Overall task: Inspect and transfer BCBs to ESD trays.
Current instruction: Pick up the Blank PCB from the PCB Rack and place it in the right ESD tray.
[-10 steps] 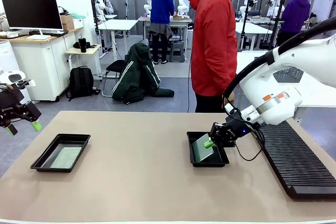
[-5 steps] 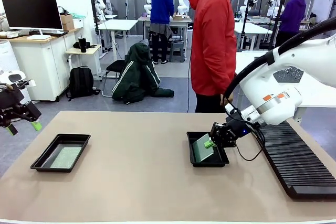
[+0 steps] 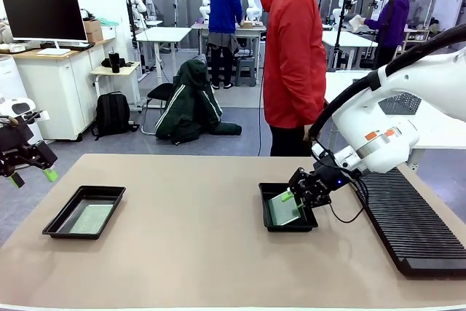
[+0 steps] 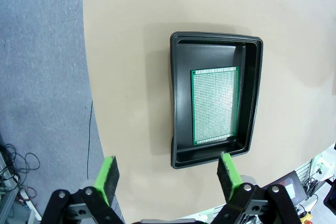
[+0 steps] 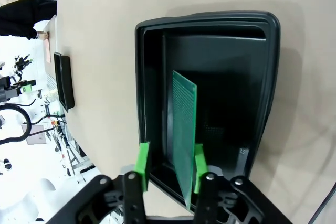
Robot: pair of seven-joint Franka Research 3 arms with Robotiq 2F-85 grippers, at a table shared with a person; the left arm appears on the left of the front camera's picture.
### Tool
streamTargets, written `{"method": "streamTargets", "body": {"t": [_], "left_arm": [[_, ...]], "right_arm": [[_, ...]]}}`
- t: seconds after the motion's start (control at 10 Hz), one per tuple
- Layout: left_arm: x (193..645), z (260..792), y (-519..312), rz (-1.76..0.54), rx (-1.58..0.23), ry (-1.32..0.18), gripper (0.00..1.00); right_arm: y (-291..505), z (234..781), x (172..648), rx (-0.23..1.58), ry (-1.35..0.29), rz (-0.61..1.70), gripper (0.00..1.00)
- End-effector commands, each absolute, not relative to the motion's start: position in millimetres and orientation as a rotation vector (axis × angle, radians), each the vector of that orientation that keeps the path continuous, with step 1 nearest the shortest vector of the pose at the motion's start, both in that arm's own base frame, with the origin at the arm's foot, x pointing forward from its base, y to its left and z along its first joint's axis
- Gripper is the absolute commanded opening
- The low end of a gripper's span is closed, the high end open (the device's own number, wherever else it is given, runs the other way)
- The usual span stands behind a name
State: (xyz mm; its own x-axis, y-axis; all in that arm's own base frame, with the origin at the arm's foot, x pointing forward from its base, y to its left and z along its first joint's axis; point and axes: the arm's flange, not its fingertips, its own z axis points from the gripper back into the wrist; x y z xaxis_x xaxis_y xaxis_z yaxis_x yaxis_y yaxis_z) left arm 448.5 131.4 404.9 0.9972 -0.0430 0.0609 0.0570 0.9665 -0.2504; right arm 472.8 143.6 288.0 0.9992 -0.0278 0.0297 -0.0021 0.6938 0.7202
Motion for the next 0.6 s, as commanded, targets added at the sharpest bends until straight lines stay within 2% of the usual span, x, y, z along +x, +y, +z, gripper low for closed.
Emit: {"method": "streamTargets", "body": {"t": [0.0, 0.1, 0.2, 0.4, 0.5], "left_arm": [[447, 403, 132, -0.052, -0.255, -0.068, 1.00], [447, 403, 132, -0.052, -0.255, -0.068, 1.00], [447, 403, 132, -0.052, -0.255, -0.068, 1.00], [447, 403, 132, -0.052, -0.255, -0.068, 1.00], [447, 403, 132, -0.052, -0.255, -0.068, 1.00]], "right_arm": [[146, 302, 473, 0.742, -0.049, -0.013, 0.69], [147, 307, 472, 0.718, -0.054, -0.003, 0.75], [148, 314, 471, 0.684, -0.054, 0.000, 0.87], [151, 328, 472, 0.633, -0.058, 0.009, 1.00], [153, 334, 472, 0.608, -0.055, 0.015, 1.00]]}}
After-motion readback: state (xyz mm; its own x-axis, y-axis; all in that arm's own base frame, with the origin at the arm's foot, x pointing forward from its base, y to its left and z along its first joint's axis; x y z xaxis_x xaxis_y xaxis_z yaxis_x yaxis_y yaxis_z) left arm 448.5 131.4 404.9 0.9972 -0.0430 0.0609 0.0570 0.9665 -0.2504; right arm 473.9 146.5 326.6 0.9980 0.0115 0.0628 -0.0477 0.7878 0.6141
